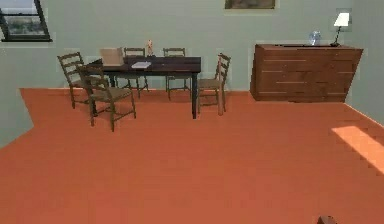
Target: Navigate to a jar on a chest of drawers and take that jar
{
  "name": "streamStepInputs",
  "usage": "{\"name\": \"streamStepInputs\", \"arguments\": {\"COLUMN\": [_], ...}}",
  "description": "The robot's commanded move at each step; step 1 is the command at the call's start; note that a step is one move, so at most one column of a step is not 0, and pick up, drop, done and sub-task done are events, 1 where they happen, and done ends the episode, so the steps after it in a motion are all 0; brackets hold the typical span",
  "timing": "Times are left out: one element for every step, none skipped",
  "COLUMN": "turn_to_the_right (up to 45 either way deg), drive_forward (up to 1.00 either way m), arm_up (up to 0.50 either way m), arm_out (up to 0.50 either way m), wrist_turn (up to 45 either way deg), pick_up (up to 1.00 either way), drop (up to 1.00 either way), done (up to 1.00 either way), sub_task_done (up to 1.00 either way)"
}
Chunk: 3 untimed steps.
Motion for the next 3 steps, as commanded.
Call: {"name": "streamStepInputs", "arguments": {"turn_to_the_right": [3.0, 0.0, 24.0], "drive_forward": [0.00, 1.00, 0.00], "arm_up": [0.00, 0.00, 0.00], "arm_out": [0.00, 0.00, 0.00], "wrist_turn": [0.0, 0.0, 0.0], "pick_up": [0.00, 0.00, 0.00], "drop": [0.00, 0.00, 0.00], "done": [0.00, 0.00, 0.00], "sub_task_done": [0.00, 0.00, 0.00]}}
